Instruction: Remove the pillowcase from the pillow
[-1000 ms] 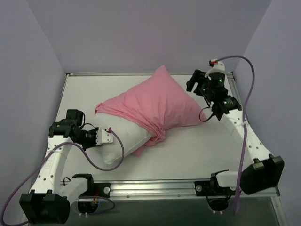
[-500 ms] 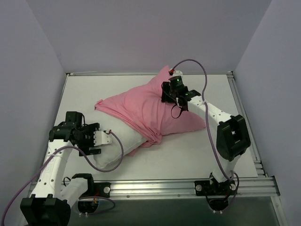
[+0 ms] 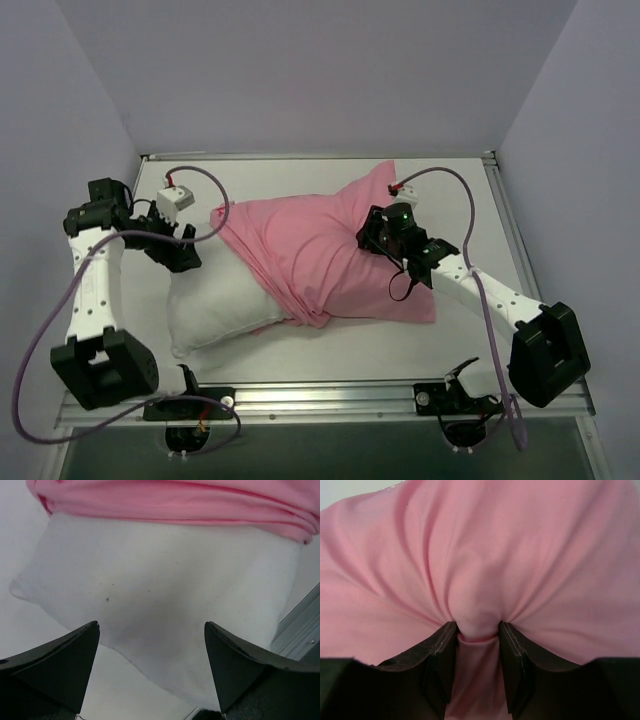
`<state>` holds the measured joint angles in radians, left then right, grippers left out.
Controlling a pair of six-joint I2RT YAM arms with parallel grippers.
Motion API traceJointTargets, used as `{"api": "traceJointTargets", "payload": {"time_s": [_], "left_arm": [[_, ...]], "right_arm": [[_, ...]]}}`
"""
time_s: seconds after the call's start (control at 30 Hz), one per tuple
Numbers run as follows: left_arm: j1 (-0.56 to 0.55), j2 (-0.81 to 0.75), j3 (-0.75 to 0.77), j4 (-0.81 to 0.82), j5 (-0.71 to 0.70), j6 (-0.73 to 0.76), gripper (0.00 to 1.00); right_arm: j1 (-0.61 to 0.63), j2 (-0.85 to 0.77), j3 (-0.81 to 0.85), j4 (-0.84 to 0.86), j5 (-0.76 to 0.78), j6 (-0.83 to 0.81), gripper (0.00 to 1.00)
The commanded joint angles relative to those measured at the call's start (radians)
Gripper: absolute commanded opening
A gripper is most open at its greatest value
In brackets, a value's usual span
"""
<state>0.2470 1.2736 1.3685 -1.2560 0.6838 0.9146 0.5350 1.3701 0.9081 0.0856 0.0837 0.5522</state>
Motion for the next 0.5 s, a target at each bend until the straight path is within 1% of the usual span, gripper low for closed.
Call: {"api": "traceJointTargets", "payload": {"time_s": [0.0,0.03,0.1,0.13,0.17,0.2,0.23,0.27,0.33,0.37,0.43,0.47], "left_arm": [[0.040,0.195,0.033,0.099,-0.068,-0.428,0.94],[0.049,0.229,0.034,0.101,-0.082,-0.506,0.94],[0.070,0.292,0.009,0.144,-0.061,-0.551,0.94],[0.078,0.302,-0.008,0.171,-0.061,-0.595,0.94],[0.078,0.305,-0.038,0.229,-0.082,-0.608,0.94],[0.077,0.309,-0.052,0.256,-0.095,-0.620,0.94],[0.074,0.314,-0.065,0.280,-0.104,-0.625,0.94],[0.071,0.319,-0.078,0.282,-0.105,-0.617,0.94],[0.057,0.334,-0.091,0.276,-0.110,-0.580,0.94],[0.042,0.339,-0.100,0.270,-0.115,-0.567,0.94],[0.023,0.343,-0.127,0.280,-0.128,-0.539,0.94],[0.014,0.343,-0.134,0.283,-0.124,-0.531,0.98]], "right_arm": [[0.031,-0.057,-0.066,-0.096,-0.084,0.097,0.37],[0.031,-0.068,-0.063,-0.098,-0.110,0.097,0.38],[0.025,-0.089,-0.013,-0.128,-0.113,0.068,0.44],[0.022,-0.091,0.014,-0.177,-0.111,0.049,0.48],[-0.001,-0.088,0.043,-0.199,-0.117,0.031,0.60],[-0.019,-0.085,0.098,-0.223,-0.127,0.013,0.64],[-0.042,-0.080,0.121,-0.245,-0.171,-0.017,0.68],[-0.108,-0.077,0.142,-0.248,-0.197,-0.027,0.73],[-0.168,-0.065,0.204,-0.244,-0.226,-0.063,0.75],[-0.190,-0.037,0.228,-0.244,-0.217,-0.077,0.78],[-0.242,0.010,0.322,-0.248,-0.214,-0.110,0.79],[-0.253,0.073,0.356,-0.248,-0.213,-0.118,0.79]]}}
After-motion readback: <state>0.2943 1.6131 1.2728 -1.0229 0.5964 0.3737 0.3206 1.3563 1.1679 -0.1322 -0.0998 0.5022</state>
